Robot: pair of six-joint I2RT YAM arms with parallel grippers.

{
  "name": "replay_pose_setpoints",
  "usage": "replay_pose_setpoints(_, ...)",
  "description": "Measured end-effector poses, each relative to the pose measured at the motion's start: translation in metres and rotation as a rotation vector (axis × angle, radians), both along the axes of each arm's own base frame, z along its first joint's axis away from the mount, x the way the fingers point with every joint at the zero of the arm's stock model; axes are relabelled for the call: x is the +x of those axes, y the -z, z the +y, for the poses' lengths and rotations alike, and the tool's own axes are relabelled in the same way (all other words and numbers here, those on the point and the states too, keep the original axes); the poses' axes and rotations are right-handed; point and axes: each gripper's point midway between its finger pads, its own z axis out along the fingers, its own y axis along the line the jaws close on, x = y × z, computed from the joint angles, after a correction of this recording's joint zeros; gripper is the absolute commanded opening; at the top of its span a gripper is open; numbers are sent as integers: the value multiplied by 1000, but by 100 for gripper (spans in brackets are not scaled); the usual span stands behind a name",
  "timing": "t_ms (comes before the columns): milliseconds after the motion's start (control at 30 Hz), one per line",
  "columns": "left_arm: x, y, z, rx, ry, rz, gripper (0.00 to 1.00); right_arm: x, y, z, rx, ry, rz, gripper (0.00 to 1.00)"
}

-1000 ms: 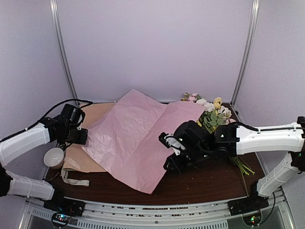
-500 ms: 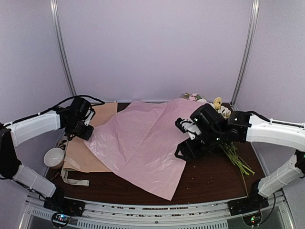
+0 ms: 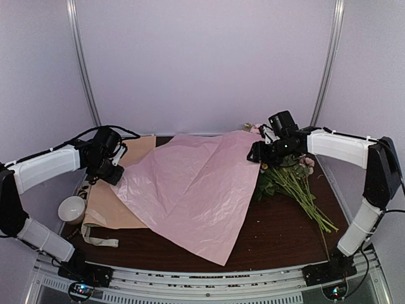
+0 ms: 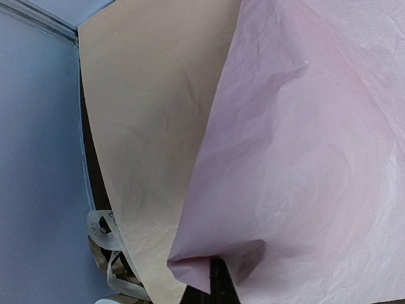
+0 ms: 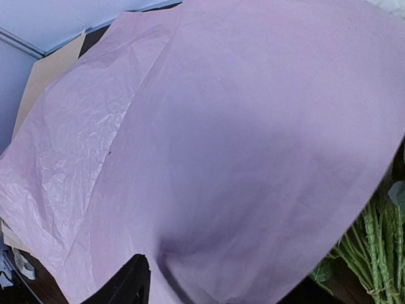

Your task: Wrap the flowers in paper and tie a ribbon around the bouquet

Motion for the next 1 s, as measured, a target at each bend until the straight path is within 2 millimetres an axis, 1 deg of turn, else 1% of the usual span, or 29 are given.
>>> replay_pose_setpoints(67,0,0,0,1,2,0,0,5,2,6,25,-6,8,19)
replay_pose_setpoints(100,0,0,0,2,1,0,0,6,2,8,33,-14,9,10)
replay_pose_setpoints(133,0,0,1,2,-1,1,0,6,2,11,46,-18,12,4)
replay_pose_setpoints(167,0,0,2,4,-4,3,0,6,1,12,55,-21,14,0)
replay_pose_setpoints(267,-3,2,13,25,-34,20,0,1,0,17,81,-27,15,0)
replay_pose_setpoints(333,-5,3,23,46,-64,33,0,-9,0,19,77,-40,18,0)
replay_pose_setpoints(400,-8,3,29,61,-83,44,0,-24,-3,22,65,-66,22,0)
replay_pose_setpoints(467,-10,3,34,73,-98,53,0,-45,-8,32,53,-110,19,0)
replay_pose_setpoints(500,-11,4,36,77,-102,57,0,-57,-11,37,51,-135,16,1)
replay_pose_setpoints(533,-11,4,37,80,-105,59,0,-69,-13,41,50,-157,13,4)
replay_pose_setpoints(567,-12,4,38,81,-107,59,0,-81,-14,44,49,-182,15,9)
replay_pose_setpoints(633,-12,4,39,84,-108,61,0,-98,-11,43,43,-202,34,26)
replay_pose_setpoints(667,-12,4,39,84,-108,63,0,-103,-7,38,29,-200,45,31)
replay_pose_setpoints(733,-13,5,39,83,-111,68,0,-107,2,27,2,-175,73,38)
replay_pose_setpoints(800,-14,6,39,78,-111,76,0,-107,8,11,-33,-143,92,40)
replay_pose_setpoints(867,-16,8,38,73,-109,86,0,-103,6,-7,-63,-100,85,42)
replay_pose_setpoints(900,-16,9,37,69,-107,92,0,-98,2,-21,-78,-63,72,44)
replay_pose_setpoints(967,-17,10,35,62,-104,98,5,-88,-8,-49,-104,13,40,45)
replay_pose_setpoints(1000,-17,10,35,59,-102,100,13,-84,-11,-61,-122,46,27,46)
